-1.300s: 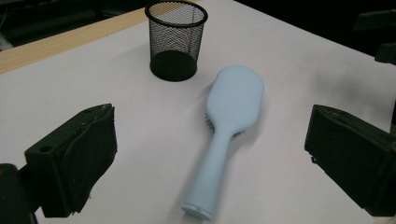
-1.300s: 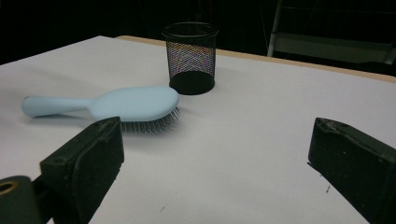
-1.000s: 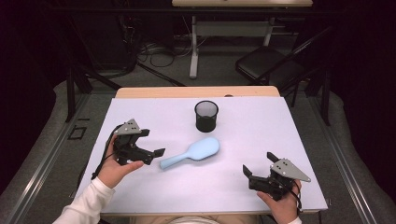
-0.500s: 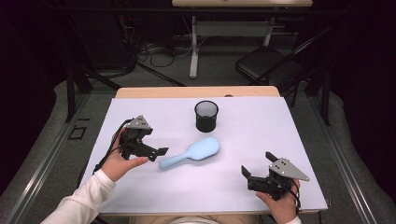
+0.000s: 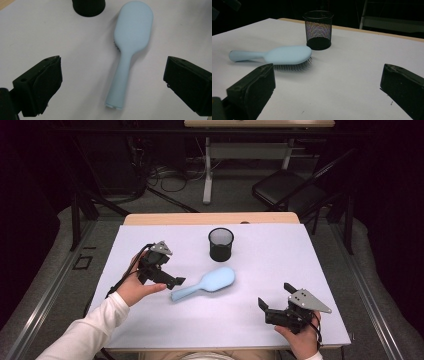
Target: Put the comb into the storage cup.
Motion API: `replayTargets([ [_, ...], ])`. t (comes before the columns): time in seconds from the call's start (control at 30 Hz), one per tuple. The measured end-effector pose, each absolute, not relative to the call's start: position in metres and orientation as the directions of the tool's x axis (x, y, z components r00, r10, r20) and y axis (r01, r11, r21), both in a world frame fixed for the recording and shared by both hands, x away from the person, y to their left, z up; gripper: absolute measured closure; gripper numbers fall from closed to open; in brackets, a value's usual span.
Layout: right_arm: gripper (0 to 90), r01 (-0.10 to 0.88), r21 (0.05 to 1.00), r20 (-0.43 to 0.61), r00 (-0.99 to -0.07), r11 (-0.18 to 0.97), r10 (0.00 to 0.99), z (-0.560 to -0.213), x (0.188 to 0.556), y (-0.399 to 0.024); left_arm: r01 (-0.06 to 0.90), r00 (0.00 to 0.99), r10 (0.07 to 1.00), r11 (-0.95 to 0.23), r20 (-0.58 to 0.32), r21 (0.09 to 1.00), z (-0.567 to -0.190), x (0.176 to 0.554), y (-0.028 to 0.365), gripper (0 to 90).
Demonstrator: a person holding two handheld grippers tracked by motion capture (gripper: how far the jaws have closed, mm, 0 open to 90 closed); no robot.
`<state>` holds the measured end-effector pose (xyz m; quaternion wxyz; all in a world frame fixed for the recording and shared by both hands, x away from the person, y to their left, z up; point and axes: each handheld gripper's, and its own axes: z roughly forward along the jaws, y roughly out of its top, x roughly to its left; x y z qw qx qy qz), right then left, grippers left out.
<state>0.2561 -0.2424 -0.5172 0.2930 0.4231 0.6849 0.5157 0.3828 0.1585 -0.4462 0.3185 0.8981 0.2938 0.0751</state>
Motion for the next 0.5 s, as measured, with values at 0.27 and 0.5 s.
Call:
replayTargets([
  [0.27,0.0,0.299,0.948,0.045,-0.468,0.110,0.883,-0.519,0.258,-0.242,0.491,0.816,0.577,-0.652,-0.044,0.578,-0.448,0.390,0.152,2.0],
  [0.5,0.0,0.301,0.945,0.038,-0.480,0.124,0.876,-0.520,0.259,-0.240,0.510,0.820,0.569,-0.674,-0.066,0.534,-0.451,0.399,0.142,2.0],
])
